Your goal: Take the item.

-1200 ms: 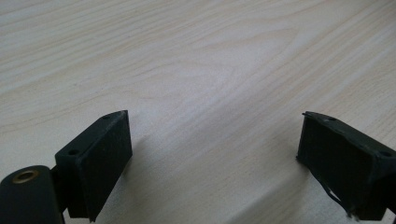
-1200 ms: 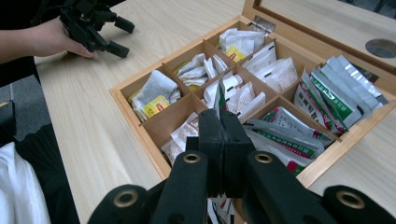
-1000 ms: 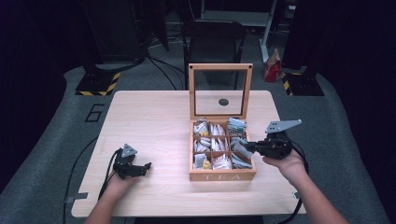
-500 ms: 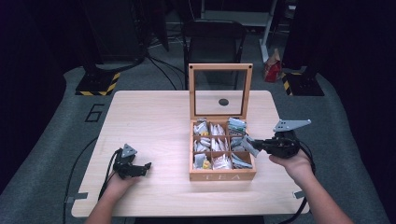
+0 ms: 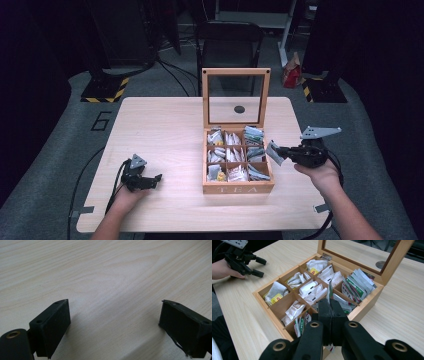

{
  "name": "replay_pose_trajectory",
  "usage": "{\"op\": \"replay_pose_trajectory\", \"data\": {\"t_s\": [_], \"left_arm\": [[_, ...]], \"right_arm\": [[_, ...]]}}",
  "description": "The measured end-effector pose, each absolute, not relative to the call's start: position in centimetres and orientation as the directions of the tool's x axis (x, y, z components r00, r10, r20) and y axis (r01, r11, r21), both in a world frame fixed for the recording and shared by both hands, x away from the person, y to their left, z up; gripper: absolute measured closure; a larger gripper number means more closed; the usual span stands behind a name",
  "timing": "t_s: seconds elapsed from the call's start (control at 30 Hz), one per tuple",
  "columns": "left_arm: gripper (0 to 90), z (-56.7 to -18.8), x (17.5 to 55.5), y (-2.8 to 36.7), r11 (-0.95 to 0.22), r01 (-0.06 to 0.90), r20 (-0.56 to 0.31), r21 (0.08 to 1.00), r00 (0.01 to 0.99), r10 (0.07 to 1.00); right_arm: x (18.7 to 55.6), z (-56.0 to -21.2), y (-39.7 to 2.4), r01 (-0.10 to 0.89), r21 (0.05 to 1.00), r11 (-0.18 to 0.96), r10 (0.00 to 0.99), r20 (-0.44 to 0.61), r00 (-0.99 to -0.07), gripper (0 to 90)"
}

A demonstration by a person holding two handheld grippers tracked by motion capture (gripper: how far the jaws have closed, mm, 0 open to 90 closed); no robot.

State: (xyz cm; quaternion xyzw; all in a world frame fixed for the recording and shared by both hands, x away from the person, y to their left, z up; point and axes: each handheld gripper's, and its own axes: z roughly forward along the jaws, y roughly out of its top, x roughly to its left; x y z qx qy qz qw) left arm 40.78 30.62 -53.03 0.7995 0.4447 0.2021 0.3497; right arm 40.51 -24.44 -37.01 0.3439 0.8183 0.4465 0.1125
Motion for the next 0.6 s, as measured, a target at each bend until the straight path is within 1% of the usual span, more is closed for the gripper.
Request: {"op": "replay_pose_trajectory", "data": {"t_s": [0.6], "left_arm": [[9.5, -53.0, 40.8, 30.6, -0.358, 0.570, 0.011, 0.739, 0.522, 0.853]], "right_arm": [[40.9, -37.7, -26.6, 0.479, 0.817, 0.321, 0.724, 0.114, -0.680, 89.5]]}}
